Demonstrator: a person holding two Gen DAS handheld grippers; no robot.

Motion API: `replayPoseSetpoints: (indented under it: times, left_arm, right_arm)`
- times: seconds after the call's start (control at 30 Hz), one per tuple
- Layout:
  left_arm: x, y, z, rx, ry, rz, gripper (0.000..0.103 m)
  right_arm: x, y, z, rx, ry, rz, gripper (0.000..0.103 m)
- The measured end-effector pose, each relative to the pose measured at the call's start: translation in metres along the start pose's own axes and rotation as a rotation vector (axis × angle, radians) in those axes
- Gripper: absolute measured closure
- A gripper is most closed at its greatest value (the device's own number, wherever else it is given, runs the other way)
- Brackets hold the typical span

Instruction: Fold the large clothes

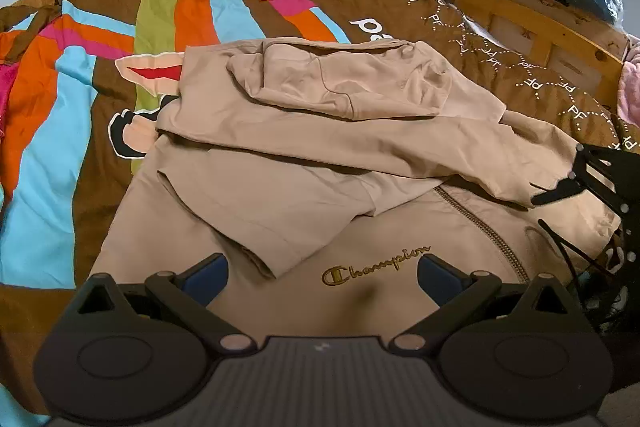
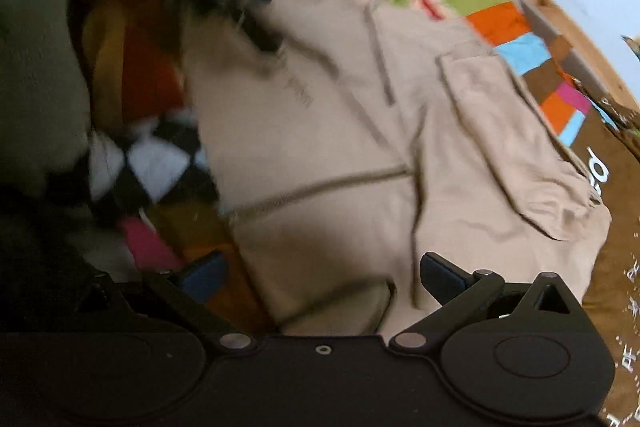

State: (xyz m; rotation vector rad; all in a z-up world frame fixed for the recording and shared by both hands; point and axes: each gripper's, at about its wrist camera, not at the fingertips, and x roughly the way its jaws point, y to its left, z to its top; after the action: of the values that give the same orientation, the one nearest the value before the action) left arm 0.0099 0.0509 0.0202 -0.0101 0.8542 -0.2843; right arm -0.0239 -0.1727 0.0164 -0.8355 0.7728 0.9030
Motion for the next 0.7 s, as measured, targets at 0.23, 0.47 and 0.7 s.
replayPoseSetpoints:
  times: [0.23, 0.47, 0.7]
  left_arm:
    - [-0.006, -0.001, 0.000, 0.001, -0.026, -0.059, 0.001]
    - [-0.031, 0.004, 0.011, 0.057, -0.109, -0.115, 0.001]
    - [-0.054, 0.011, 0.017, 0.115, -0.118, -0.144, 0.001]
  right_arm:
    - [0.010, -0.005, 0.000, 0.064, -0.038, -0.113, 0.001]
    - [-0.014, -0.039, 0.004, 0.249, -0.202, -0.214, 0.001]
    - [-0.017, -0.092, 0.008, 0.455, -0.250, -0.181, 0.001]
